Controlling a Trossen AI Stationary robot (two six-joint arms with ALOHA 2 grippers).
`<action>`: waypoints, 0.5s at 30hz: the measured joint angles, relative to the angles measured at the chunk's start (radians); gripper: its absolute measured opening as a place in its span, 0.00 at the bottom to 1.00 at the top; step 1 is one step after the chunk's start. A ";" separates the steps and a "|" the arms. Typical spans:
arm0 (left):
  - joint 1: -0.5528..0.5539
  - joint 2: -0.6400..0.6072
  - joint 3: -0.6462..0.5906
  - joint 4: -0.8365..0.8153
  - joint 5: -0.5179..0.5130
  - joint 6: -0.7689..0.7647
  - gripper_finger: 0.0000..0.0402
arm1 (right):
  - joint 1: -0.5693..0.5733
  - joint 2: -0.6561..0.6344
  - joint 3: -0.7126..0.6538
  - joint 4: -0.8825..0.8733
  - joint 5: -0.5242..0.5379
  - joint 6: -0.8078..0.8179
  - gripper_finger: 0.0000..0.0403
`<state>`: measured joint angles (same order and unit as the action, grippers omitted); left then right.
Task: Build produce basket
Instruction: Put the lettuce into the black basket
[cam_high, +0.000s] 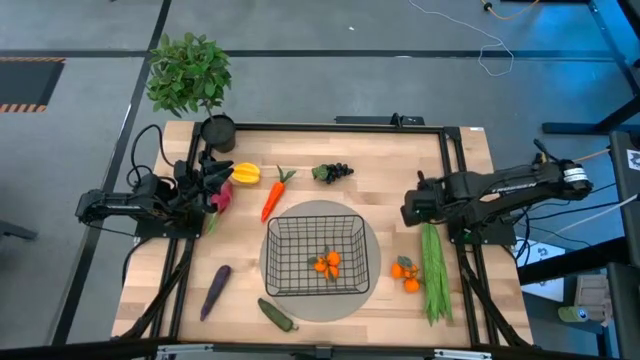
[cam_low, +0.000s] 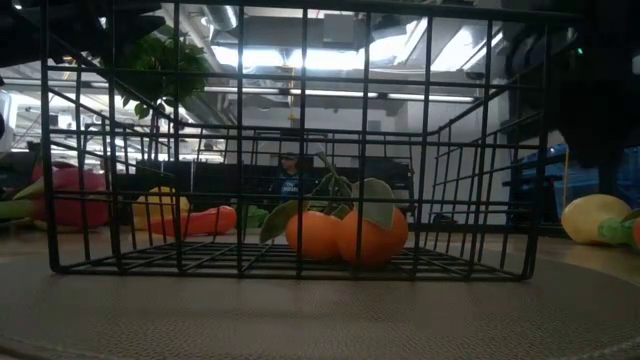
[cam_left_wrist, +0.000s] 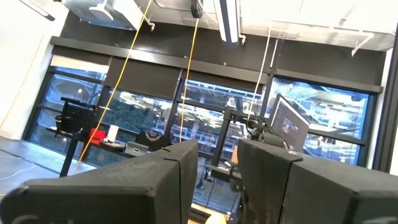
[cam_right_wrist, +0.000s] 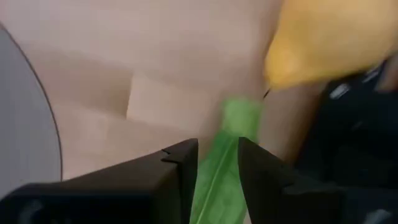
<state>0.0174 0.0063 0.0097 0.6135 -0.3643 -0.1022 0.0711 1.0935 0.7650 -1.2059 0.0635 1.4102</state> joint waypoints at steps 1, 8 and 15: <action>0.000 0.000 0.000 0.000 0.000 0.000 0.26 | 0.000 0.000 -0.023 0.020 -0.027 0.000 0.26; 0.000 0.000 0.000 0.000 0.000 0.000 0.26 | 0.000 0.000 -0.125 0.137 -0.047 0.003 0.26; 0.000 0.000 0.000 -0.001 0.000 0.000 0.26 | 0.025 0.000 -0.135 0.336 -0.064 -0.004 0.26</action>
<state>0.0174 0.0062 0.0097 0.6128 -0.3642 -0.1024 0.0957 1.0931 0.6296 -0.8701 -0.0006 1.4067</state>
